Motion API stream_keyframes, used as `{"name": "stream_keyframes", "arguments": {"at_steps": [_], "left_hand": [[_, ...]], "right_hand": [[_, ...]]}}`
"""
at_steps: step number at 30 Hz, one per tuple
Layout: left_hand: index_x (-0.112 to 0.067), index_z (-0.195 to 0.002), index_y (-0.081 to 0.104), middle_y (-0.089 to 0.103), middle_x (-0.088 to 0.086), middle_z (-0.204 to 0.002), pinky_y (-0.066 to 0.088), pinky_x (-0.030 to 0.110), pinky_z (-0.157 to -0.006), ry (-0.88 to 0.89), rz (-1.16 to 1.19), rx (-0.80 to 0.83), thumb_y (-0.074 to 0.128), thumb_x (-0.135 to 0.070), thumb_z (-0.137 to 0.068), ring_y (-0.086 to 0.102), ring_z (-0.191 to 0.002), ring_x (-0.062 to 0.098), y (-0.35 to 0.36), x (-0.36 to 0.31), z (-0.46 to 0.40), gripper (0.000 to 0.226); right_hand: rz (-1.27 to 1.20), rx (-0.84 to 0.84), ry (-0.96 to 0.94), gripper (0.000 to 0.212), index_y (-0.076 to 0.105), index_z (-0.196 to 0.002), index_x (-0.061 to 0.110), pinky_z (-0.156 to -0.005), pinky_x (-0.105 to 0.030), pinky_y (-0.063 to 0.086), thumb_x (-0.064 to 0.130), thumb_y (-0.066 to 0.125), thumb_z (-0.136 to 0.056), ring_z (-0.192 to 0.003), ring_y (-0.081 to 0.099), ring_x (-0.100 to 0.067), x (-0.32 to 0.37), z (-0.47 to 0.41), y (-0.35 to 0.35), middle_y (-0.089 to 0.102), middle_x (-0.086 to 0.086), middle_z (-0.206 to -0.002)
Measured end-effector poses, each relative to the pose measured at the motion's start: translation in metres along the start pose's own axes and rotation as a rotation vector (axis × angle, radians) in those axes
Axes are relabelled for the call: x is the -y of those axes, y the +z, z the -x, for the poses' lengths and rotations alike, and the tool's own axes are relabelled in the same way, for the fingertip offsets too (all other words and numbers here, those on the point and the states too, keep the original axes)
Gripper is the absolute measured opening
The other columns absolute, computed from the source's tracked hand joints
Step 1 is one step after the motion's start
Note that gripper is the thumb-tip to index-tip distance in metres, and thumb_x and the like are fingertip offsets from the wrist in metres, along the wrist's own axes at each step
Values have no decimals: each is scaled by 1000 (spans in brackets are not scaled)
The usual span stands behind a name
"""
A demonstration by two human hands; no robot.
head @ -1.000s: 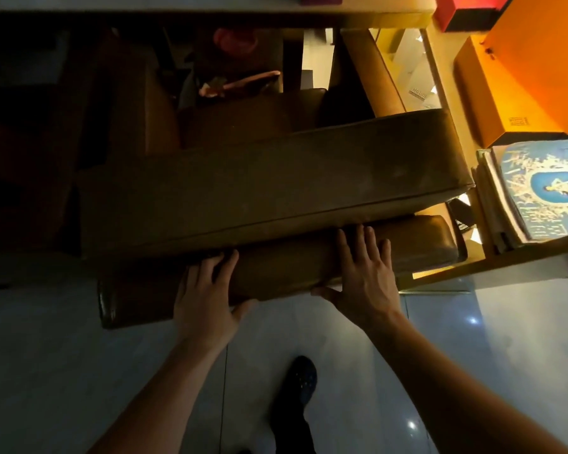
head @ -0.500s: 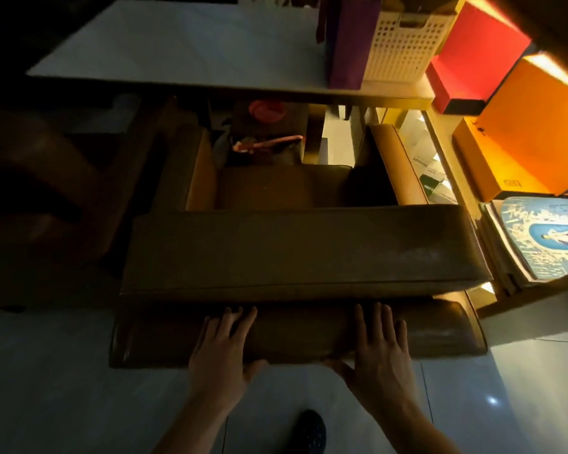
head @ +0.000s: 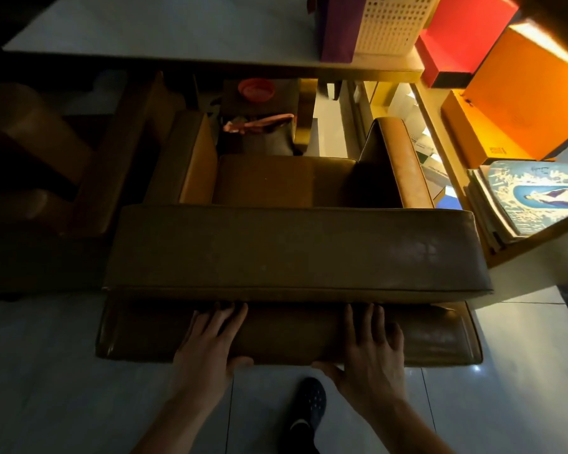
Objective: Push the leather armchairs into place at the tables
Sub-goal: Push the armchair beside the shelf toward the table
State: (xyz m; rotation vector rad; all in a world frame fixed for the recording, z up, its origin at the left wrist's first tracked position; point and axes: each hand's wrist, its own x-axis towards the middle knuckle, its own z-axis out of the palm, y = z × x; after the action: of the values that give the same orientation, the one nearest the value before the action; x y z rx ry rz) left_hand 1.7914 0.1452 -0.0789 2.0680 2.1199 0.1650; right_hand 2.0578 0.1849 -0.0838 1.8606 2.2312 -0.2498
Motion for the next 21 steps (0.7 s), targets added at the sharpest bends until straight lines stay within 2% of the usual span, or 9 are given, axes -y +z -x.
{"name": "stream_keyframes", "arguments": {"at_steps": [3,7,9,12,16,21], "left_hand": [[-28,-142,48,58,-8,-131,49,50,-95,17,4,3,82,-58,-59,36,-125,24,3,2,-7,95],[-25,-139,52,60,-4,-129,51,51,-91,6,2,-35,86,-55,-56,34,-123,25,0,-4,-34,95],[-25,-138,53,61,-3,-127,52,52,-89,10,4,-51,87,-54,-55,34,-122,25,-2,-5,-54,94],[-25,-140,51,59,-2,-130,50,53,-92,3,17,-33,85,-52,-61,31,-124,25,-2,-4,-85,91],[-35,-153,24,35,-8,-152,31,48,-113,-32,60,42,65,-59,-81,17,-142,27,1,3,-131,86],[-31,-153,27,37,-4,-151,32,48,-113,-3,61,27,66,-57,-82,21,-140,27,-4,13,-183,85]], "right_hand": [[4,-18,2,114,38,-150,8,-104,-67,37,90,43,-72,-137,40,-49,-3,-7,1,43,-32,-147],[13,-25,5,117,27,-155,11,-110,-66,31,93,24,-71,-143,30,-47,-7,-35,-8,33,-29,-154],[19,-30,4,118,21,-157,13,-113,-65,26,94,20,-70,-146,24,-46,-10,-56,-15,27,-29,-157],[19,-50,-3,116,13,-158,15,-116,-64,22,92,28,-74,-149,17,-45,-14,-86,-24,19,-28,-161],[-1,-71,-12,116,6,-159,15,-118,-62,19,90,36,-76,-150,12,-44,-17,-128,-39,12,-27,-162],[-6,-64,-19,116,-1,-159,16,-119,-60,16,90,35,-77,-151,6,-44,-14,-176,-56,5,-27,-163]]}}
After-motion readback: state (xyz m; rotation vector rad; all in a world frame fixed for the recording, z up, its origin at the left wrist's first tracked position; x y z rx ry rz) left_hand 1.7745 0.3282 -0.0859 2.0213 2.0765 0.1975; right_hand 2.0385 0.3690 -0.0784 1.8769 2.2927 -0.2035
